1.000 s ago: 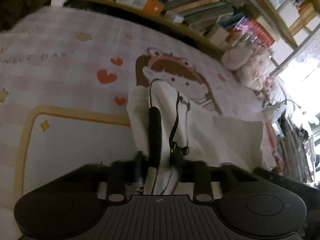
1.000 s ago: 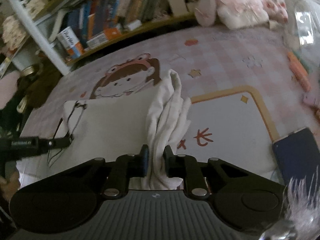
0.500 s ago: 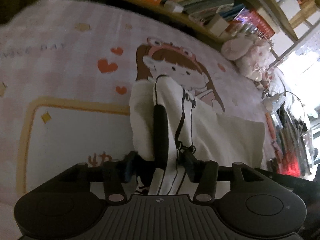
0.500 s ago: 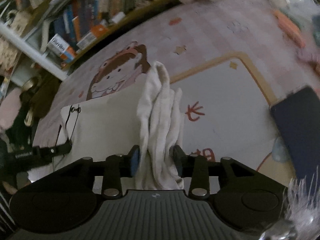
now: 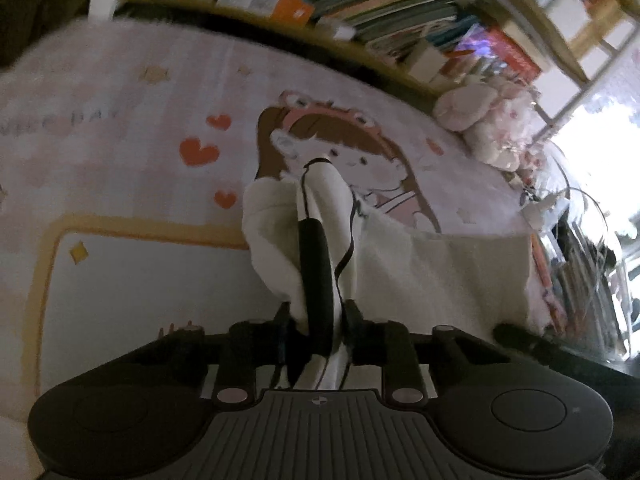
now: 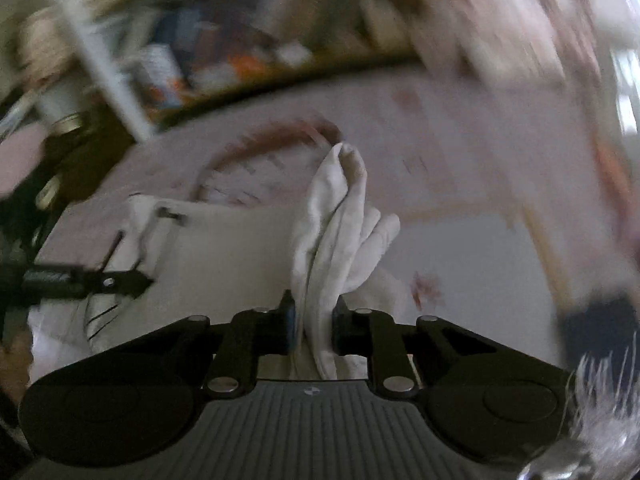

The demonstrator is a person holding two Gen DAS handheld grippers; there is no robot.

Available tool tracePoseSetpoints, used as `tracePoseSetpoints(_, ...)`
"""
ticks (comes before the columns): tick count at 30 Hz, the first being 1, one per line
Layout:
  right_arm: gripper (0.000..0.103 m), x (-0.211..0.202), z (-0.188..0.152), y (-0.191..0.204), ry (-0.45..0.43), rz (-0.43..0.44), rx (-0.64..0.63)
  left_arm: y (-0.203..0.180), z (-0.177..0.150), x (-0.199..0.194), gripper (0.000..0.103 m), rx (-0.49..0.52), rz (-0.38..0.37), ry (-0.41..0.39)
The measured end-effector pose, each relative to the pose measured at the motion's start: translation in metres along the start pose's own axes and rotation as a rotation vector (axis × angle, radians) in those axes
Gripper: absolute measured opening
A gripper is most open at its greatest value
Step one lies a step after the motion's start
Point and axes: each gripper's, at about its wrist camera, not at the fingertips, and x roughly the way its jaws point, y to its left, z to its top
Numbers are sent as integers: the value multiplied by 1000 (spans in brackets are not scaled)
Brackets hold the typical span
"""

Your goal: Fold clothes

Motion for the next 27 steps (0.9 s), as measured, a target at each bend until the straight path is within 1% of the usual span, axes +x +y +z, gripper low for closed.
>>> tracePoseSetpoints(1, 15, -6, 0, 4, -32, 34, -28, 2, 0, -1, 23, -4, -6, 3)
tracePoseSetpoints(2, 15, -9, 1, 6, -41, 53, -34, 4, 0, -2, 23, -9, -12, 6)
tracePoseSetpoints(4, 15, -6, 1, 3, -15, 26, -23, 8, 0, -3, 24, -17, -24, 12)
tracePoseSetpoints(5, 15, -2, 1, -2, 12, 8, 7, 10, 0, -4, 27, -22, -30, 16)
tracePoseSetpoints(7, 16, 8, 2, -13, 67, -28, 70, 13, 1, -4, 29, -28, -42, 27)
tracePoseSetpoints(8, 18, 11, 1, -20, 93, -27, 117, 13, 2, -3, 33, -29, -47, 35)
tracePoseSetpoints(9, 25, 13, 0, -24, 107, -31, 151, 14, 2, -2, 34, -27, -43, 45)
tracePoseSetpoints(10, 30, 13, 0, -27, 113, -40, 172, 14, 2, 0, 39, -25, -38, 54)
tracePoseSetpoints(11, 34, 14, 0, -29, 119, -49, 194, 16, 3, 2, 46, -30, -32, 64)
tracePoseSetpoints(12, 36, 15, -1, -31, 125, -57, 214, 17, 4, 4, 49, -35, -25, 74)
tracePoseSetpoints(14, 39, 16, -3, -32, 135, -65, 225, 20, 6, 6, 55, -46, -41, 79)
tracePoseSetpoints(16, 41, 18, -5, -32, 149, -72, 238, 18, 7, 7, 58, -28, -47, 88)
tracePoseSetpoints(17, 41, 18, -6, -31, 145, -72, 244, 16, 8, 8, 60, -19, -49, 92)
tracePoseSetpoints(20, 43, 19, -7, -28, 141, -77, 238, 11, 9, 10, 63, 6, -51, 96)
tracePoseSetpoints(22, 41, 20, -6, -25, 140, -79, 229, 10, 11, 12, 61, 10, -56, 98)
tracePoseSetpoints(23, 34, 20, -6, -24, 139, -75, 225, 8, 11, 13, 60, 16, -54, 100)
tracePoseSetpoints(24, 25, 21, -7, -22, 137, -59, 222, 7, 12, 13, 56, 22, -52, 102)
tracePoseSetpoints(25, 21, 20, -6, -19, 127, -52, 210, 5, 13, 14, 38, 29, -50, 104)
tracePoseSetpoints(26, 16, 17, -6, -12, 108, -67, 157, 1, 12, 12, 29, 53, -36, 94)
tracePoseSetpoints(27, 15, 14, -5, -4, 88, -82, 100, -3, 11, 9, 25, 87, -30, 76)
